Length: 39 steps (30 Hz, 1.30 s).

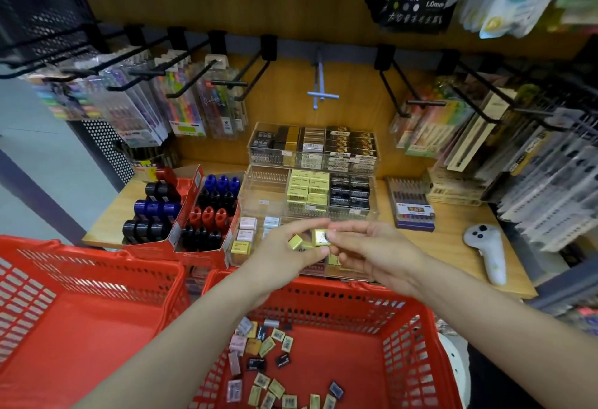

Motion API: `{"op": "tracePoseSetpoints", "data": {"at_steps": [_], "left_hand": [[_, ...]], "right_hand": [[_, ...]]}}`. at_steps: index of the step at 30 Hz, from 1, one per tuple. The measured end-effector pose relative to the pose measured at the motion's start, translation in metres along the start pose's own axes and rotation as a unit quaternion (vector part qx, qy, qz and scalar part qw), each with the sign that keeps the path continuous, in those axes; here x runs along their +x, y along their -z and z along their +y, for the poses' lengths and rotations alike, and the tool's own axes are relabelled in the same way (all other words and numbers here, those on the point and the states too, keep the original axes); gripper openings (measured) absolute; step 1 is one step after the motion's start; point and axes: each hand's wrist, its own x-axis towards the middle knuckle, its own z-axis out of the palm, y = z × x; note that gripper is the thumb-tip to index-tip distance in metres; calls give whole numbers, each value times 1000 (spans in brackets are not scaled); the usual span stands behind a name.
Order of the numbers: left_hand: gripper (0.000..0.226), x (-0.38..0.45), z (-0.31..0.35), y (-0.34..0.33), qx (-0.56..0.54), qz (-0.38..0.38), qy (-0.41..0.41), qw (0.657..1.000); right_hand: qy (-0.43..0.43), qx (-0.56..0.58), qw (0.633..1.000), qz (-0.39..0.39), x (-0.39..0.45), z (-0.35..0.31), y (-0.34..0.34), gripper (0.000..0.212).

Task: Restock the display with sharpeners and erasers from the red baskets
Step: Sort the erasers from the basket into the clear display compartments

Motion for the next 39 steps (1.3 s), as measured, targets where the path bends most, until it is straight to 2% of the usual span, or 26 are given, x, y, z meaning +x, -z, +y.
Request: {"op": "tracePoseSetpoints", "data": {"at_steps": [2, 4, 6, 9, 13, 17, 20, 22, 24, 26, 27, 29, 31, 34, 39], "left_hand": [[45, -2, 0, 0, -40, 3, 44, 998], [43, -1, 1, 0, -108, 10, 78, 991], [35, 1, 2, -1, -159, 15, 89, 983], [29, 3, 4, -1, -176, 9, 83, 981], [35, 4, 2, 2, -152, 20, 72, 986], [21, 2, 2, 9, -76, 1, 67, 995], [15, 1, 4, 14, 47, -30, 60, 997], [13, 1, 3, 16, 89, -51, 54, 993], [13, 0, 3, 16, 103, -66, 45, 991], [14, 0, 1, 14, 89, -52, 50, 993], [14, 1, 1, 14, 69, -31, 60, 995], [16, 4, 0, 13, 15, 13, 88, 996], [17, 7, 2, 11, -69, 39, 123, 989], [15, 9, 5, 11, -171, 65, 175, 967], [20, 12, 3, 14, -188, 90, 192, 959]], "right_hand": [[49, -5, 999, 22, -2, -2, 4, 23], [133, -108, 984, 50, -5, -4, 6, 22], [213, -187, 957, 59, -6, -4, 6, 23], [282, -204, 936, 49, -5, -3, 3, 26], [271, -216, 938, 0, -6, -8, 5, 34], [263, -308, 914, -25, -6, -12, 9, 57], [281, -438, 852, -52, -5, -16, 14, 57], [295, -501, 810, -80, -6, -16, 15, 51], [296, -521, 794, -100, -7, -14, 16, 44], [298, -508, 803, -91, -3, -10, 17, 40], [300, -495, 813, -62, 0, -7, 19, 39], [288, -474, 831, 43, 10, 1, 27, 40], [237, -476, 838, 124, 20, 14, 38, 42], [154, -497, 843, 140, 36, 40, 48, 45], [108, -471, 853, 199, 58, 61, 47, 48]]}}
